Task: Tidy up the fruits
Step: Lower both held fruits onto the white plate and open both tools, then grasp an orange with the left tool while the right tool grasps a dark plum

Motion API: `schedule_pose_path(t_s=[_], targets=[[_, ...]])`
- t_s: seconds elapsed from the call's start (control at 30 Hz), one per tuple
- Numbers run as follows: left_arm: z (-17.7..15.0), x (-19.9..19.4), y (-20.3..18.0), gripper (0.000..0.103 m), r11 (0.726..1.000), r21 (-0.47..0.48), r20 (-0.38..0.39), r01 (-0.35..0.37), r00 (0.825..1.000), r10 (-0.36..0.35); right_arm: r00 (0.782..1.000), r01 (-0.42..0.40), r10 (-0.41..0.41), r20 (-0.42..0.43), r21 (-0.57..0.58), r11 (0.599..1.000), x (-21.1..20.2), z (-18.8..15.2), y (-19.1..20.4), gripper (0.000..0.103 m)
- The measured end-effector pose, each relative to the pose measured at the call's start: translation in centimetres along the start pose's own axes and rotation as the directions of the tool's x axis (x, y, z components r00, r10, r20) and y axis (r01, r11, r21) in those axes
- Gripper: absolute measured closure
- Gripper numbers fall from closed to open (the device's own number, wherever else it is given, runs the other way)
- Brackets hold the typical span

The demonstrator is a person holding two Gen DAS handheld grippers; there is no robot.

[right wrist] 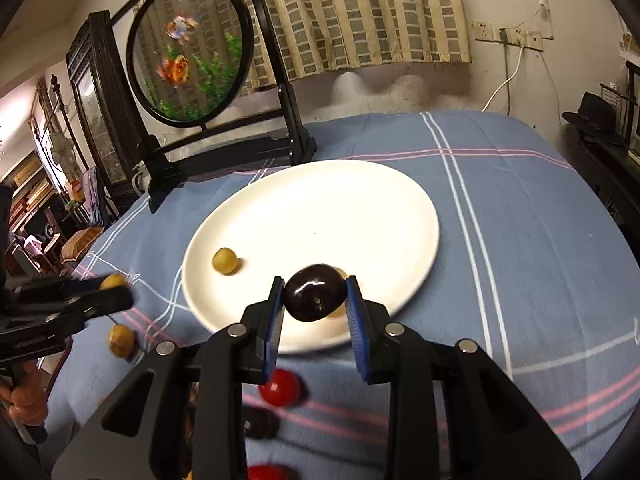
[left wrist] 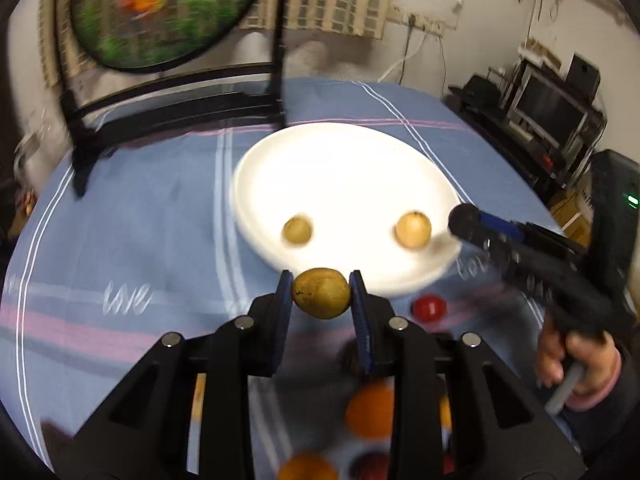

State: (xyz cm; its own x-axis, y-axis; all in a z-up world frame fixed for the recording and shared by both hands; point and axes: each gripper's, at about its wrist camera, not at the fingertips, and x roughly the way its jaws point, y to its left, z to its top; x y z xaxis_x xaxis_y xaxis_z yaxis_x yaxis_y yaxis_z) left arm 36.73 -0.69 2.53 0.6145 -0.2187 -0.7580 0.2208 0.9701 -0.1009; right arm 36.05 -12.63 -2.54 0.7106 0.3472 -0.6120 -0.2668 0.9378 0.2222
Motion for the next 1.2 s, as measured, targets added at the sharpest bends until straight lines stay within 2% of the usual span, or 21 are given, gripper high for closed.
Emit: schedule_pose_path(t_s=[0.17,0.2,0.23,0.27,0.3,0.33,0.37,0.47,0.6,0.67,0.73,0.9,1.03,1.2], targets=[[2.4,5.3,-2.0,0.074,0.998,0.046,-0.07,-0.031,0.997,0.034,1.0,-0.007,0.007,-0.025,-0.001,1.0,1.7,0.7,-1.2,0.072],[2.7,5.8,-2.2,0.071,0.998,0.056,-0.085,-0.039,0.995,0.043,1.0,-0.006,0.006,-0.029,-0.004,1.0,1.7,0.7,-1.3,0.068],[3.0,6.0,-2.5,0.062,0.996,0.067,-0.096,-0.053,0.994,0.059,0.999,-0.006,0.005,-0.038,-0.007,1.0,1.5,0.8,-1.4,0.062],[3.1,5.7,-2.7,0.03,0.994,0.076,-0.09,-0.075,0.993,0.081,0.999,-0.007,0.007,-0.04,-0.005,1.0,1.3,0.9,-1.5,0.06],[3.2,5.1,-2.7,0.013,0.993,0.076,-0.064,-0.095,0.993,0.1,0.999,-0.006,0.006,-0.037,-0.001,1.0,0.9,1.0,-1.5,0.051],[3.0,3.8,-2.9,0.013,0.989,0.071,-0.003,-0.128,0.992,0.129,1.0,-0.003,0.003,-0.018,0.009,1.0,0.2,1.1,-1.5,0.043],[2.7,2.5,-3.0,0.012,0.987,0.077,0.033,-0.14,0.99,0.138,1.0,-0.009,0.009,-0.001,0.01,1.0,-0.4,1.0,-1.5,0.043],[1.3,-0.4,-2.5,0.008,0.986,0.083,0.058,-0.145,0.988,0.141,1.0,-0.018,0.018,-0.006,-0.013,1.0,-2.1,0.6,-0.4,0.043],[-2.2,-3.8,-0.9,0.006,0.988,0.048,0.085,-0.147,0.986,0.143,0.995,-0.084,0.081,-0.055,-0.053,0.995,-3.9,-1.7,1.2,0.043],[-4.9,-5.4,0.2,0.006,0.995,0.01,0.099,-0.103,0.99,0.101,0.99,-0.128,0.123,-0.067,-0.079,0.989,-5.2,-3.4,1.9,0.043],[-7.5,-6.5,0.9,0.006,0.998,-0.017,0.104,-0.063,0.992,0.065,0.991,-0.132,0.126,-0.048,-0.126,0.983,-6.8,-5.5,2.7,0.043],[-12.8,-8.4,1.7,0.005,0.999,-0.001,0.113,-0.032,0.993,0.032,0.977,-0.21,0.196,-0.086,-0.213,0.954,-9.5,-9.9,4.3,0.043],[-15.5,-9.0,1.8,0.006,0.999,0.007,0.091,0.052,0.994,-0.052,0.963,-0.239,0.196,-0.183,-0.249,0.939,-9.6,-11.8,5.4,0.043],[-17.0,-9.7,0.0,0.006,0.989,0.103,0.091,0.107,0.989,-0.116,0.954,-0.254,0.187,-0.237,-0.3,0.92,-9.3,-12.7,6.7,0.043]])
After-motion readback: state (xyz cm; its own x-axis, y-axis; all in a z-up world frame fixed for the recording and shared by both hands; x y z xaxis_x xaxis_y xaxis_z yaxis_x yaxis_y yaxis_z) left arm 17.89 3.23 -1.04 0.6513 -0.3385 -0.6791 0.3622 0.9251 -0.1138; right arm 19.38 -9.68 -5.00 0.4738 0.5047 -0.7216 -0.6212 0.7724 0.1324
